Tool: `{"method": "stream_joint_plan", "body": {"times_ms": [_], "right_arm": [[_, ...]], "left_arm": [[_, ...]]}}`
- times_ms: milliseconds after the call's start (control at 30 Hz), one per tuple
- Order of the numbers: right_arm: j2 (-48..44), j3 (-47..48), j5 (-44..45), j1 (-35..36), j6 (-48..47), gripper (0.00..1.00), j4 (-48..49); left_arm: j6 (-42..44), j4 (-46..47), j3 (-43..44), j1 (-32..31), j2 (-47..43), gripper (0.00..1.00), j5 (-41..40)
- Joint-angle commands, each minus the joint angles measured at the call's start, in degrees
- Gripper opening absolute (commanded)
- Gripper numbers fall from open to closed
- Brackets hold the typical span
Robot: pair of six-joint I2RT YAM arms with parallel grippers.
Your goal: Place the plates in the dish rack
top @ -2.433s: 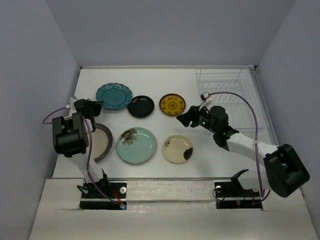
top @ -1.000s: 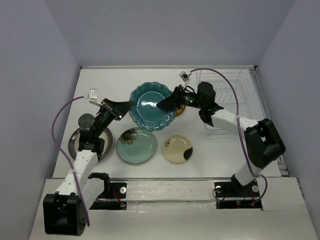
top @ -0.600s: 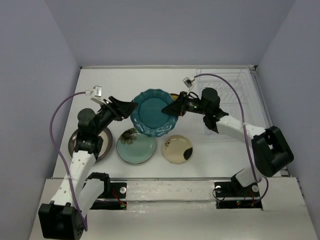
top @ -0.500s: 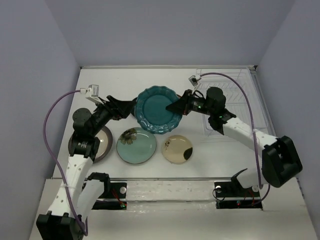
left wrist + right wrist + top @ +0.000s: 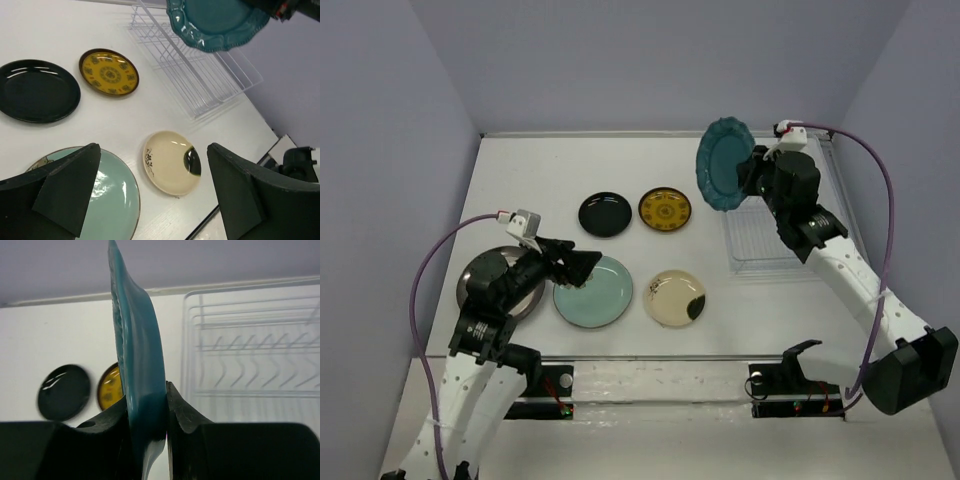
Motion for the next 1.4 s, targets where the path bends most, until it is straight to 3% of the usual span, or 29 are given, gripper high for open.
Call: {"method": "stream_joint_plan", "body": {"times_ms": [0,167,300,500,567,1067,1367], "right_arm": [[1.5,11.1,21.7,-4.1,-11.0,0.07,2.7],[6.9,16.7,21.9,-17.1,-12.5,0.07,1.2],[12.0,18.4,18.3,-23.6,-12.0,0.07,0.5],[17.7,21.2,1.5,-35.5,-13.9,0.07,2.1],[19.9,22.9,-0.4,-37.9,-15.2,0.07,2.0],[29.2,32.6,-17.3,-40.0,-24.6,0.07,-5.1],[31.8,33.8,-14.0,-40.0,-26.8,0.07,-6.1]], "left_arm": [[2.4,1.1,-0.2,-4.9,-3.7,0.99,0.4],[2.8,2.1,-0.6,-9.3,-6.7,0.99,1.6],[2.8,1.7,-0.4,-12.3,-8.9,0.99,0.1],[3.0,1.1,-0.1,-15.4,-10.3,0.99,-1.3],[3.1,1.0,-0.2,-16.1,-10.4,0.99,-1.9],[3.3,0.6,0.0,-19.0,-10.6,0.99,-3.3],[3.4,0.6,0.0,-19.0,-10.1,0.99,-3.5]]}}
